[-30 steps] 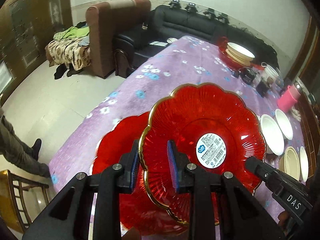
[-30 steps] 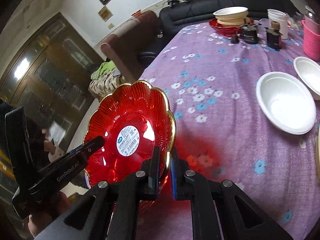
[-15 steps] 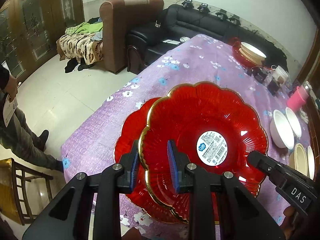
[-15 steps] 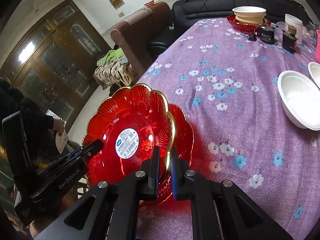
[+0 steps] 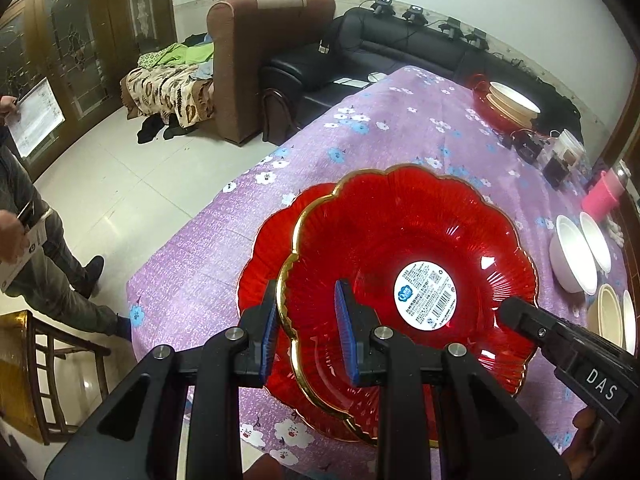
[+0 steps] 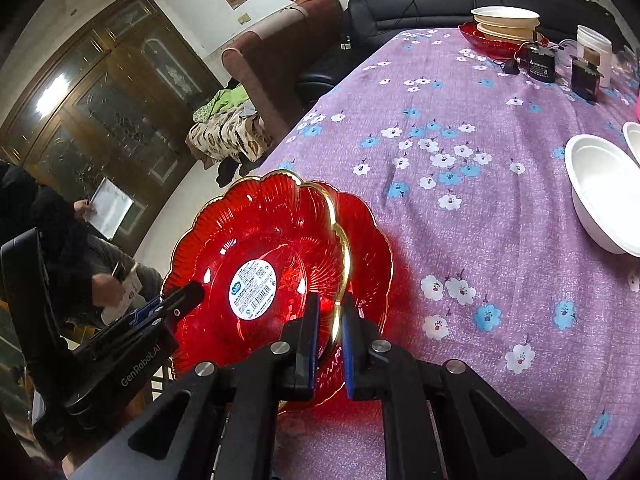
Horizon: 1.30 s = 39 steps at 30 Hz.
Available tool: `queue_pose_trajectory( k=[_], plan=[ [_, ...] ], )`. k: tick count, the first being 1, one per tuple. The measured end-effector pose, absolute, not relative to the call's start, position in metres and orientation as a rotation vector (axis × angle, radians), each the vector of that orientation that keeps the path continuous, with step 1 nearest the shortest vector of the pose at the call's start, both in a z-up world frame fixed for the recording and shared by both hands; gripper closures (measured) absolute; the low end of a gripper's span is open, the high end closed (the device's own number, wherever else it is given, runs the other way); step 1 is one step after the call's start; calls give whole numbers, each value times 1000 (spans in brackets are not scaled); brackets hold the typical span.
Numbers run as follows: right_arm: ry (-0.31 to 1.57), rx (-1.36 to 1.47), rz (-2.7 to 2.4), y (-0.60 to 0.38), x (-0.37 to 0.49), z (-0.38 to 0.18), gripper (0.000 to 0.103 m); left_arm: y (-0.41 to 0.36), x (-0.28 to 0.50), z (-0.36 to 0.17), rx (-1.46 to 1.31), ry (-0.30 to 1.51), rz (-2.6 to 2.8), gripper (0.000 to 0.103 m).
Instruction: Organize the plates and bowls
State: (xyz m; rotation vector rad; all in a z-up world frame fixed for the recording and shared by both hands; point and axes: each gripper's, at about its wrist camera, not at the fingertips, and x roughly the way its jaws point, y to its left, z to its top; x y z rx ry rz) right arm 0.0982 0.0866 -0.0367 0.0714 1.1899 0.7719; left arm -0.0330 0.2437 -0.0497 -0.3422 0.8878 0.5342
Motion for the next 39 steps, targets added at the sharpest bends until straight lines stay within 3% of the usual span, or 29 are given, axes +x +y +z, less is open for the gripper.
queue_pose_trajectory(
  k=[39],
  plan=[
    [1260,20,742,108,107,-68,94,254,-24,-83,-338,962,571,78]
  ],
)
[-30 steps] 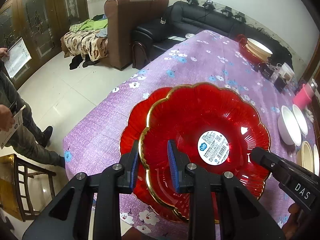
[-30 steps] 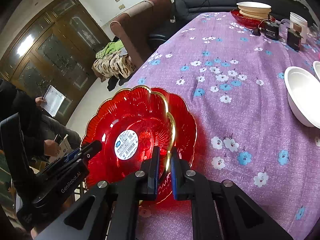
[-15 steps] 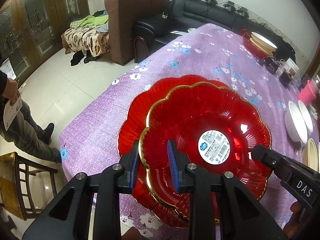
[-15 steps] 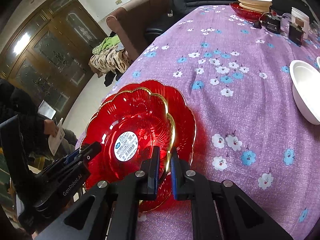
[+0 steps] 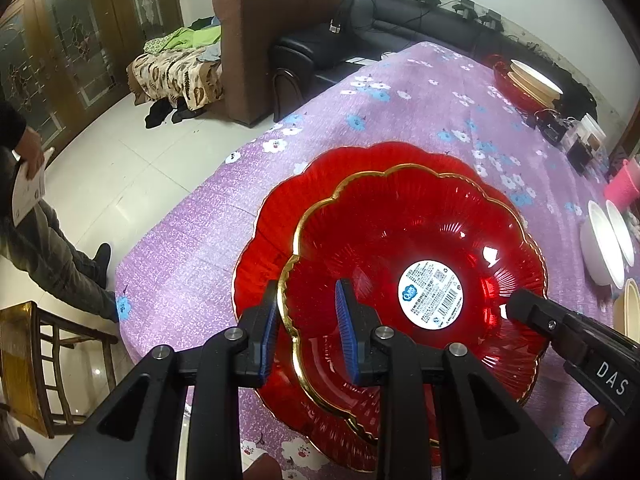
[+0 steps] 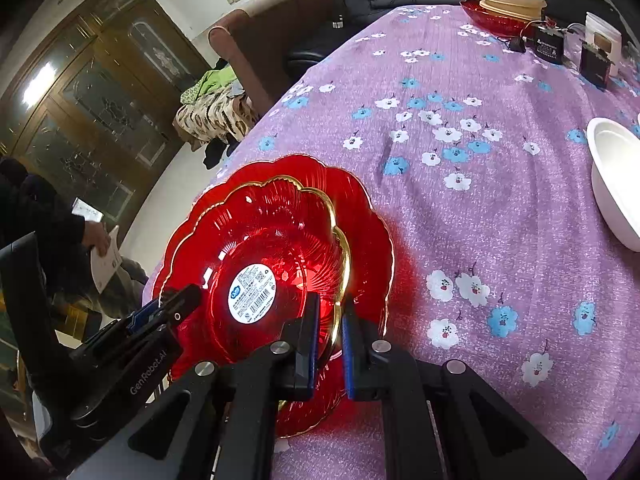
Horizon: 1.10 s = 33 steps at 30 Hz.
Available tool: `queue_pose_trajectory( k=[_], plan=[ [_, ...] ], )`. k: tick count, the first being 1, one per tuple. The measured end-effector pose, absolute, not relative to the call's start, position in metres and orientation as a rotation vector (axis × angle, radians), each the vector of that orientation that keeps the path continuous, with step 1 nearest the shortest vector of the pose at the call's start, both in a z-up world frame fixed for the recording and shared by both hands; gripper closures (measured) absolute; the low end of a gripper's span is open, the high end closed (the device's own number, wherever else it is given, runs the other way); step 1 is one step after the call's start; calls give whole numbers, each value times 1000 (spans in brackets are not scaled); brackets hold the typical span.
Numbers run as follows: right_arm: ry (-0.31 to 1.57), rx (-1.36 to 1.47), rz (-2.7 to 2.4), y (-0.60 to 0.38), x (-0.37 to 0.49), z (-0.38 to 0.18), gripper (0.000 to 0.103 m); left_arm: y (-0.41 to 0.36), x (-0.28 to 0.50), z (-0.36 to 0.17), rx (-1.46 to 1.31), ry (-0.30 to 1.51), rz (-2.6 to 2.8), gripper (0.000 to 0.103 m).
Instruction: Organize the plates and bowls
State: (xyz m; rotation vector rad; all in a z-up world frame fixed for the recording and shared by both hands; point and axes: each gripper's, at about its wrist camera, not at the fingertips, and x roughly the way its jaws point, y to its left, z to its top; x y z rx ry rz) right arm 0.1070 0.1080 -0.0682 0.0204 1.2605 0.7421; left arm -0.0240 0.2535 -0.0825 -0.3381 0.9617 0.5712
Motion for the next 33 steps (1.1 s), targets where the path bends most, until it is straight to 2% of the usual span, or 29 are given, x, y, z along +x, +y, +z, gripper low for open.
queue_pose_trajectory(
  k=[31,33],
  plan=[
    [1268,-7,727,115,109,-70,89,250,-21,-85,-314,970,595,78],
    [1270,-8,731,115,108,-70,85,249,-21,-84,-310,969,597,78]
  ],
)
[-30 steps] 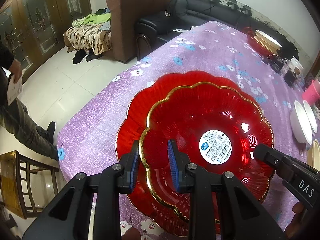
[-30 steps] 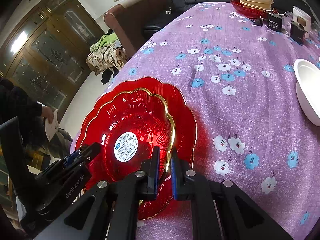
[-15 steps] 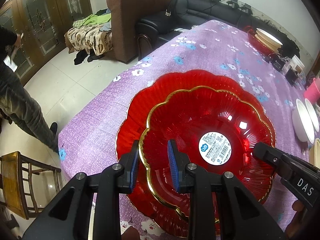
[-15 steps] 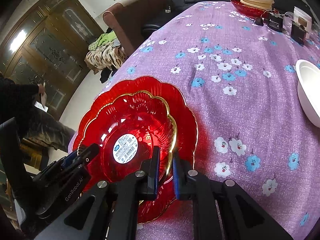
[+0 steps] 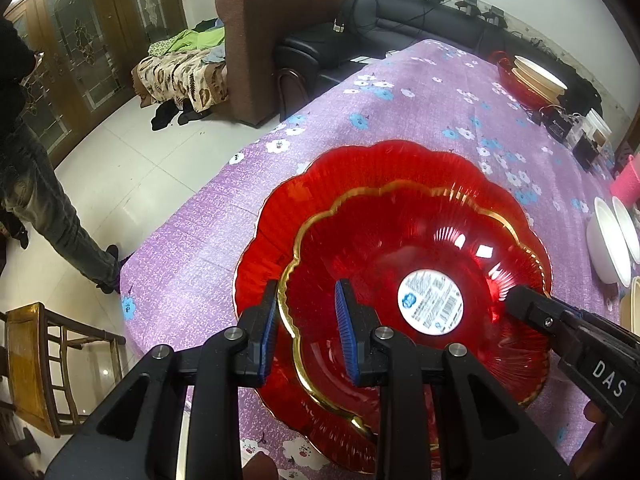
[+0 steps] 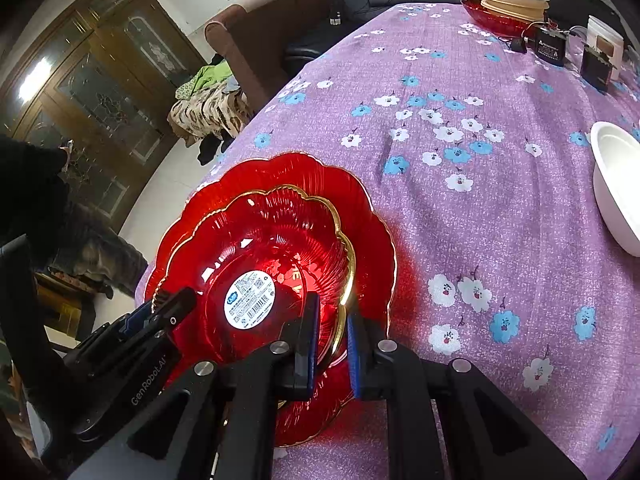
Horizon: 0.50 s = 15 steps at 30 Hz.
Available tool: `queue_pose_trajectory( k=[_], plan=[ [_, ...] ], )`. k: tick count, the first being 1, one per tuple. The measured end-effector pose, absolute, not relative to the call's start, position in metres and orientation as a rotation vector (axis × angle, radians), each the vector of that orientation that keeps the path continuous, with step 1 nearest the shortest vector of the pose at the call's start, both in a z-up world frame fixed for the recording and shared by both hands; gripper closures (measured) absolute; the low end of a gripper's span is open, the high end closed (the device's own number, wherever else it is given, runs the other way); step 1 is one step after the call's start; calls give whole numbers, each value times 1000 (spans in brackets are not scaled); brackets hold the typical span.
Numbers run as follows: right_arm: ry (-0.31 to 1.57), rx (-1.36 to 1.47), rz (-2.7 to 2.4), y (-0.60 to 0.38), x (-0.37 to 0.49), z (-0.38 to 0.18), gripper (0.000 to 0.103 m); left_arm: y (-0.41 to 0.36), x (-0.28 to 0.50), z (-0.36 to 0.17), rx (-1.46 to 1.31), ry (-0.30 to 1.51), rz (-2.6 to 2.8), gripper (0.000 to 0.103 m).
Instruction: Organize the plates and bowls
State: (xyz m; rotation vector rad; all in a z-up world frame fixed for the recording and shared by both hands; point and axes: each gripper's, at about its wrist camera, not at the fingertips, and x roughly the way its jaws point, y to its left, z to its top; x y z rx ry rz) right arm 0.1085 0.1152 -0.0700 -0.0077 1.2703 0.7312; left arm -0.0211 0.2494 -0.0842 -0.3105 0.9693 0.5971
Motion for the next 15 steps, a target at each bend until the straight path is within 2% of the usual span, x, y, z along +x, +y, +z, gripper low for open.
queue_pose_trajectory(
  k=[1,5,7,9,13,15],
  plan=[
    [1269,-8,733,116,107,-69,84,249,-21,-83,-309,968,598,77],
    [1251,-24,743,119,105,-63,67,247,-25,-76,-302,947,605,58],
    [1231,-33,734,118,104,-59,56,247,-27,-72,-306,934,607,57],
    [1231,-16,739,115,104,-57,53,247,-29,-68,-309,921,611,55],
    [1205,15,737,105,105,-47,52,242,-34,-54,-324,871,592,44],
    [1195,34,738,98,106,-42,45,236,-35,-45,-331,836,565,37]
  ],
)
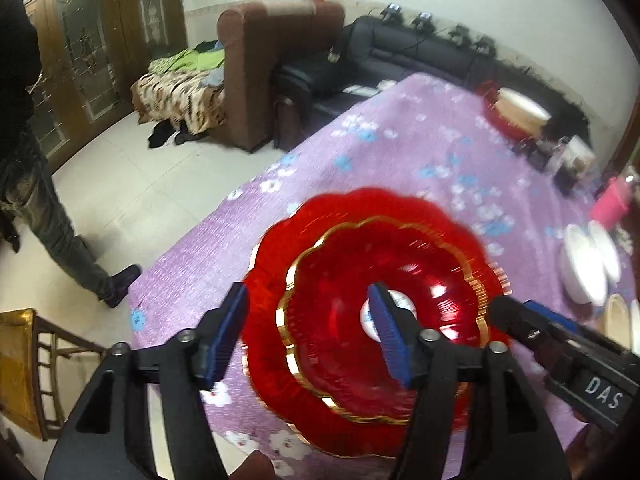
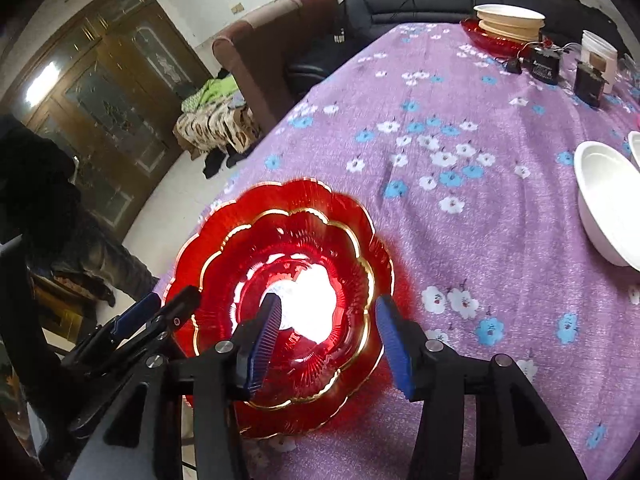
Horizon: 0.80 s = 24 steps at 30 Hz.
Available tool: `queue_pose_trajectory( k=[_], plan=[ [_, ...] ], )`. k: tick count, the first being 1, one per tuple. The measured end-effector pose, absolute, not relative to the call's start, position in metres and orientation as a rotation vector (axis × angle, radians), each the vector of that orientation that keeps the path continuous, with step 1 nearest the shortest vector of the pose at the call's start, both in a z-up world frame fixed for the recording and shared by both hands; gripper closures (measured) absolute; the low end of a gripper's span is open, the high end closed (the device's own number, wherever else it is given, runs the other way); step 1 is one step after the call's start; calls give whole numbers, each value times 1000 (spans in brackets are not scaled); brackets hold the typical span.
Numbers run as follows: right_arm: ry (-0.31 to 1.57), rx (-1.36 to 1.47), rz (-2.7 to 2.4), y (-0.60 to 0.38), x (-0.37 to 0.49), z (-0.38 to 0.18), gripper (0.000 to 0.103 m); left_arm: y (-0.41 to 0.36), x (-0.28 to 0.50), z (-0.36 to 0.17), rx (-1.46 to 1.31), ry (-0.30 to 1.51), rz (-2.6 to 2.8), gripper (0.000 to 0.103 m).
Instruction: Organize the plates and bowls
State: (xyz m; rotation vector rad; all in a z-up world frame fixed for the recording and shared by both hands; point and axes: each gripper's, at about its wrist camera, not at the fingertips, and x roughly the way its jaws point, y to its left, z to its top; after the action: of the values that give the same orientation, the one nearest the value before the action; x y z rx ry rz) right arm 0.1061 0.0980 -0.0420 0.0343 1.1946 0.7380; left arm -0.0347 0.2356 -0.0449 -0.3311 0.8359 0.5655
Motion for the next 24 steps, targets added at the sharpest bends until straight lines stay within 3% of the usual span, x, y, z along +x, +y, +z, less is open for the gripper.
queue_pose_trajectory(
  k=[5,9,24],
  plan=[
    [1197,147,749,72,112,-35,18,215,-30,-29,-303,790,510,23],
    [1207,252,739,38,116,-33,9,193,-17,-25,-268,794,435,22],
    [1125,477,501,-126,120,-28,7,94,39,-26,-207,866,148,22]
  ],
)
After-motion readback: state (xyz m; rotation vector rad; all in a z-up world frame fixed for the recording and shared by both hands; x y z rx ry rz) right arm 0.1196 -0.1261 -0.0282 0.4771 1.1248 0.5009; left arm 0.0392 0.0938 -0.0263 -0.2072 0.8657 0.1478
